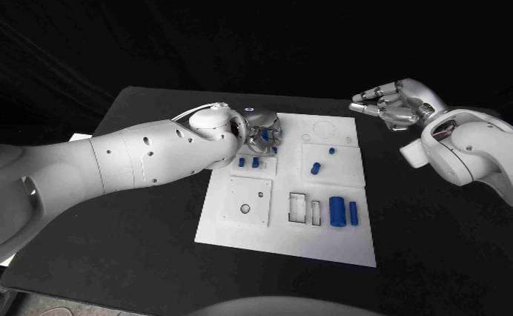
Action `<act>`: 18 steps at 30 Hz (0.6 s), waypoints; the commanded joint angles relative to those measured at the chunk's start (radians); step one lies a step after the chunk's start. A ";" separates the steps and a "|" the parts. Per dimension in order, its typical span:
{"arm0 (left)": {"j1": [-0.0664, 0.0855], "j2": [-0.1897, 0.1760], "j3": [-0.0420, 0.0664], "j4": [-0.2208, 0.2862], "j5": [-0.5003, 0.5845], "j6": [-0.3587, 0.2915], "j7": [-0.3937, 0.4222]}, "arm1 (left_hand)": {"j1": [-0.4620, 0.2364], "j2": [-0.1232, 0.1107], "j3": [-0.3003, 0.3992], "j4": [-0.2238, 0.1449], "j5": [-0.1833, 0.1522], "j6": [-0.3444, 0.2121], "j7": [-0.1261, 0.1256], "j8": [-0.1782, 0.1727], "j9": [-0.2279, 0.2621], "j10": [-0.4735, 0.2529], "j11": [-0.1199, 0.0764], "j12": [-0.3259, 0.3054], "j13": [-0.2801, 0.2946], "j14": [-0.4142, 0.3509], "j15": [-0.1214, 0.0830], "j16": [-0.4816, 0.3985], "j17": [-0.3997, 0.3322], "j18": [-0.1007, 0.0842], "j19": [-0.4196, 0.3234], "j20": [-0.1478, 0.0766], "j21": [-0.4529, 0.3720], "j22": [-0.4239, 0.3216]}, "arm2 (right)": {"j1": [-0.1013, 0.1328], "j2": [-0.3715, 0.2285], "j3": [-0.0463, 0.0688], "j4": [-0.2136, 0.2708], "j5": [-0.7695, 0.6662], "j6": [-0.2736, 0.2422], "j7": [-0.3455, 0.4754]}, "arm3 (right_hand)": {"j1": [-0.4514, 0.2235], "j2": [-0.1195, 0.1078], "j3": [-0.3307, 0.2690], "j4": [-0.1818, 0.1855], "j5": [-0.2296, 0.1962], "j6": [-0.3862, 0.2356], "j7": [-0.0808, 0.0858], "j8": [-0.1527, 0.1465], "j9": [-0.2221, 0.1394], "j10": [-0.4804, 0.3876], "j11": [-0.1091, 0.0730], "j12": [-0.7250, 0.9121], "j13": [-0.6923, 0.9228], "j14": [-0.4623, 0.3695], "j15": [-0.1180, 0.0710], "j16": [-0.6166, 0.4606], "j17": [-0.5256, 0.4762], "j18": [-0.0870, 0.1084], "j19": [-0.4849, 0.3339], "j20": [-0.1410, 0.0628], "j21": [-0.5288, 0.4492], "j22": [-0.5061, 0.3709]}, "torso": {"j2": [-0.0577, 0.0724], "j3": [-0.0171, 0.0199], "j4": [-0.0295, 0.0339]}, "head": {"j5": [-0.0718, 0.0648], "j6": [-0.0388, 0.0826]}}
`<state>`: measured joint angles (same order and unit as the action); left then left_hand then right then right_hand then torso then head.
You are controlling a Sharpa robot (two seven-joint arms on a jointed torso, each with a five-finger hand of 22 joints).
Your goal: Assemble the parts on the task board
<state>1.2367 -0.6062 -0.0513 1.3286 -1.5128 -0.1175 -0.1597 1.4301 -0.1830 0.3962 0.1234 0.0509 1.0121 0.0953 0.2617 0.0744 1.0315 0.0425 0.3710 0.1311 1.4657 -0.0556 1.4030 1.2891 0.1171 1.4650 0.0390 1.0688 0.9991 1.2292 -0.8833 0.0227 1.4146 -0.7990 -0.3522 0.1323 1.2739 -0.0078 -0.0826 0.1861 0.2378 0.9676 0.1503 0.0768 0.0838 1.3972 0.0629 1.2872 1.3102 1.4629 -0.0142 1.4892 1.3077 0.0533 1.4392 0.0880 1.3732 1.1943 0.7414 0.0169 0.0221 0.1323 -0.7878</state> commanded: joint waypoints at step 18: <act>-0.003 0.014 -0.001 -0.008 -0.012 0.035 -0.007 | -0.011 -0.006 0.073 -0.019 -0.001 0.043 -0.002 -0.030 -0.001 0.064 -0.004 -0.048 -0.031 0.057 -0.011 0.012 0.003 -0.008 0.022 -0.007 0.006 0.009 | -0.001 0.001 0.000 0.002 -0.001 0.016 0.009 | -0.002 0.007 -0.003 0.000 -0.004 0.006 -0.002 0.005 0.001 -0.008 -0.001 -0.003 0.058 0.079 -0.002 -0.006 0.144 0.020 -0.006 -0.004 -0.004 -0.001 | -0.001 0.0009 0.0006 | -0.001 -0.002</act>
<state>1.2351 -0.5949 -0.0512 1.3205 -1.5172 -0.1109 -0.1627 1.4248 -0.1883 0.4644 0.1019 0.0509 1.0493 0.0930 0.2350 0.0735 1.0905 0.0376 0.3274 0.1012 1.4656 -0.0627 1.4088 1.2912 0.1172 1.4650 0.0391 1.0691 1.0075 1.2288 -0.8835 0.0227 1.4156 -0.7986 -0.3490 0.1331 1.2739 -0.0078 -0.0826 0.1861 0.2378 0.9676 0.1503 0.0767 0.0836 1.3972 0.0629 1.2873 1.3102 1.4629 -0.0142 1.4892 1.3075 0.0533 1.4392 0.0880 1.3732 1.1943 0.7411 0.0178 0.0222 0.1312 -0.7901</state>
